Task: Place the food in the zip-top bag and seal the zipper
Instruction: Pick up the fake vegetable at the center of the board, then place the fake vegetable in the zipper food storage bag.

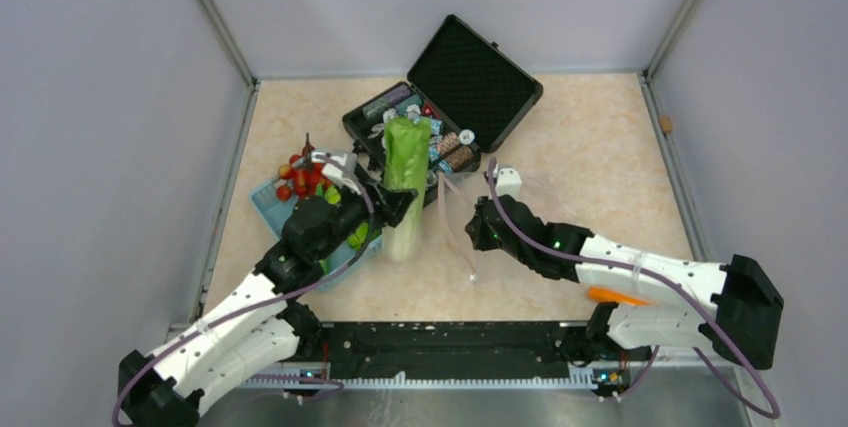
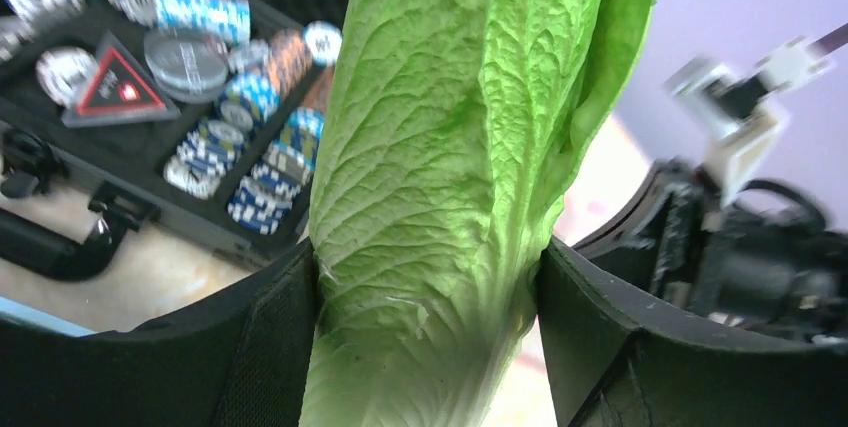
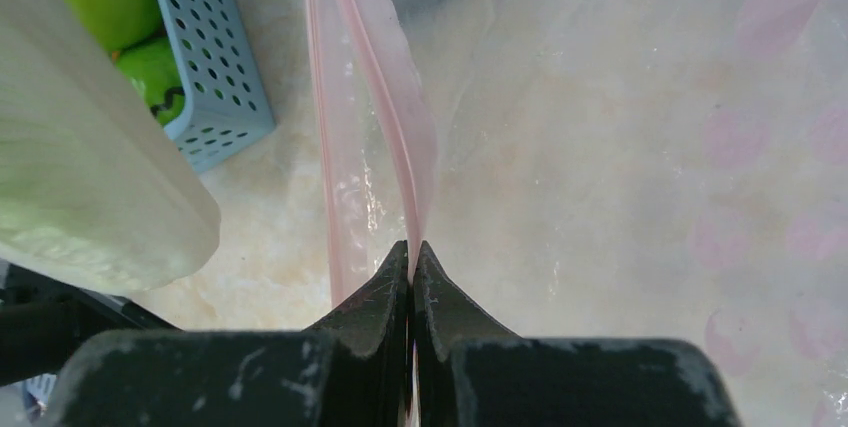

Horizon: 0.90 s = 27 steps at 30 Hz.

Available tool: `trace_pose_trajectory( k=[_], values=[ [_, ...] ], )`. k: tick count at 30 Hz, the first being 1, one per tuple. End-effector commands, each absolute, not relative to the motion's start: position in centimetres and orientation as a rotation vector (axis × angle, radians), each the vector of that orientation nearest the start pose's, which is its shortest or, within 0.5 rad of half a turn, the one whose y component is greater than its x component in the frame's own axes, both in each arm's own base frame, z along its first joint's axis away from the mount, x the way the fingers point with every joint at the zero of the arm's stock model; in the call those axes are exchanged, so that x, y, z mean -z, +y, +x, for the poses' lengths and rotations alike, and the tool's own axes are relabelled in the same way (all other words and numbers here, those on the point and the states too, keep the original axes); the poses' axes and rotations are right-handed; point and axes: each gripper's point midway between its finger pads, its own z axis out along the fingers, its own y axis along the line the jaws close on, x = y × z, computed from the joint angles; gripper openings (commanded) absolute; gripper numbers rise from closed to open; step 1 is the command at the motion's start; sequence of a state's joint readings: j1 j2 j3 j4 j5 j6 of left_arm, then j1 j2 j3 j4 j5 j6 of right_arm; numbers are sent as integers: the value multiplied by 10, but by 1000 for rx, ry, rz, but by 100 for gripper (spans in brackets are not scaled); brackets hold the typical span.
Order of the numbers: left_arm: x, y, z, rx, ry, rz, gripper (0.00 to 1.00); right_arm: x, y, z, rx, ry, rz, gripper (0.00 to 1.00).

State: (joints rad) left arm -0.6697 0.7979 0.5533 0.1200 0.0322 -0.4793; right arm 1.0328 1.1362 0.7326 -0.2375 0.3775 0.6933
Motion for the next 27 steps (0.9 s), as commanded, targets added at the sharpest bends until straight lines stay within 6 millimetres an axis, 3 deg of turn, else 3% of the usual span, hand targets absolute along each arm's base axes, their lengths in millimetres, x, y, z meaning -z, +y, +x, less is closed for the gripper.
trace_pose_trajectory(
  k=[1,6,11,19,27],
  values=[
    [-301,-201,235,985,1466,16,0,-166,274,213,-684,2128,-51,0],
    [-351,-199,194,1236,1168,45,0,-168,276,216,-661,2142,-49,0],
    [-372,-204,175,1342,969,125,0,-178,287,213,-728,2141,-63,0],
    [-386,-201,176,1425,790,71,0,-211,301,208,-943,2048,30,0],
    [-383,-208,187,1399,788,73,0,-224,303,207,-967,2042,30,0]
  ],
)
